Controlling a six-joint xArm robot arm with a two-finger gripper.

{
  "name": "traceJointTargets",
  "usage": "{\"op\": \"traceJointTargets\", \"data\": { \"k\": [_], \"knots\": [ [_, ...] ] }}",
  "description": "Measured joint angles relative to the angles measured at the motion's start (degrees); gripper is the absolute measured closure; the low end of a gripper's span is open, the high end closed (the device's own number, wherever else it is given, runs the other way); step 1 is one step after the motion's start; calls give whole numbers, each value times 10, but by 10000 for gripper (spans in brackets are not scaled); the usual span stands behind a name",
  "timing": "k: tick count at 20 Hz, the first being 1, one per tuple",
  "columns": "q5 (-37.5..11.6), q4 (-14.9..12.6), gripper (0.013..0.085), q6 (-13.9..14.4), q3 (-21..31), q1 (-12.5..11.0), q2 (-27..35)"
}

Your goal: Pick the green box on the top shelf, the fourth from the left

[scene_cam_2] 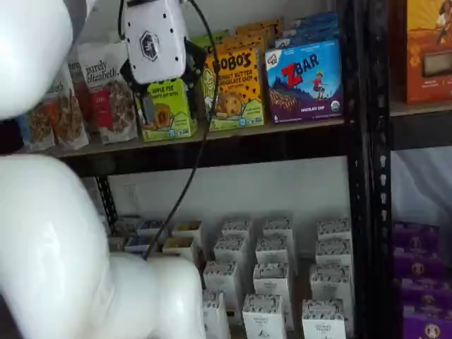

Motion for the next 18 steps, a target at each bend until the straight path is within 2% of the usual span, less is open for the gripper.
{"op": "traceJointTargets", "data": {
  "k": [2, 4, 10, 18],
  "knots": [
    [-29, 12, 130, -7, 16, -12, -18],
    [-36, 20, 130, -12, 18, -18, -21],
    [-43, 27, 130, -11, 20, -20, -24],
    [-66, 24, 130, 23, 17, 17, -13]
  ]
}}
